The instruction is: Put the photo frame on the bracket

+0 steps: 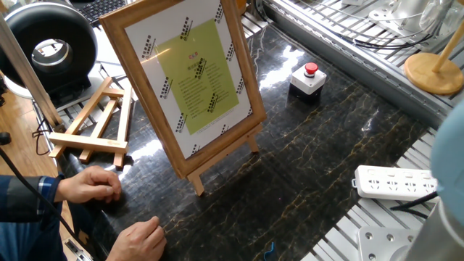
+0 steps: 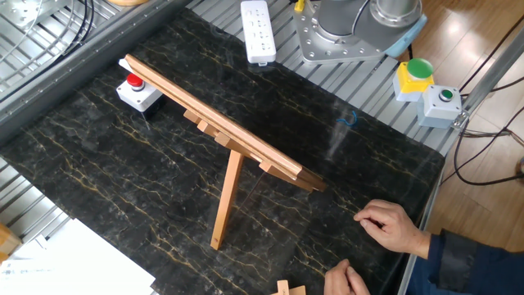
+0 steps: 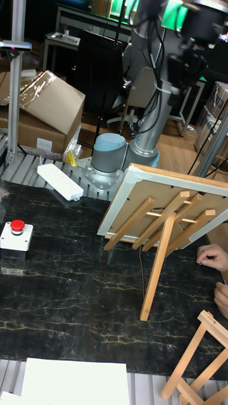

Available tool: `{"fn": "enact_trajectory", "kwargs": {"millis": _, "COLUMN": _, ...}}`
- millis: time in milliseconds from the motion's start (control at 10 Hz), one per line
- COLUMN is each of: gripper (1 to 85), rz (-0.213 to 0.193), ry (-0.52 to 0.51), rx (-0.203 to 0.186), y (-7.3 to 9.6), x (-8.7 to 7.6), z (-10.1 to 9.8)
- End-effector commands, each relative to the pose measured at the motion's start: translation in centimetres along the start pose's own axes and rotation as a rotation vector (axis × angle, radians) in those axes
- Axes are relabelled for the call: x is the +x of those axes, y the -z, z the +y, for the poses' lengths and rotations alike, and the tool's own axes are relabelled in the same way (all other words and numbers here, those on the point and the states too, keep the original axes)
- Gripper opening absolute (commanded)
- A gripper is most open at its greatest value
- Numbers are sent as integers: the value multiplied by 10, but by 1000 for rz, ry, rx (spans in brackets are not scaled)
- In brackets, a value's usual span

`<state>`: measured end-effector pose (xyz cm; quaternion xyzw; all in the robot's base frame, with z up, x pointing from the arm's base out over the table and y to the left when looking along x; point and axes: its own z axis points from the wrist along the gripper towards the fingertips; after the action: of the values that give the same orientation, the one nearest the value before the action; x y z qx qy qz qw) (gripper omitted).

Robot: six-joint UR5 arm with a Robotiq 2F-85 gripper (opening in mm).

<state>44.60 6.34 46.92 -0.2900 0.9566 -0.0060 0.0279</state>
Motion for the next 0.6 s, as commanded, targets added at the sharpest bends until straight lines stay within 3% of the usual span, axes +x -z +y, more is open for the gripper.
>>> {"fn": "enact_trajectory", "kwargs": {"millis": 0, "gripper": 10, "rz": -6, "ry": -232, "rx": -30, "y": 3, "x": 19, "z": 3}}
{"fn": "enact_trajectory", "kwargs": {"millis": 200, "gripper": 10, "rz": -5, "ry": -286, "rx": -47, "y": 3, "x": 18, "z": 8}}
{"fn": "enact_trajectory", "kwargs": {"millis": 500, "gripper": 10, "rz": 18, "ry": -278, "rx": -19, "y": 0, "x": 25, "z": 0}}
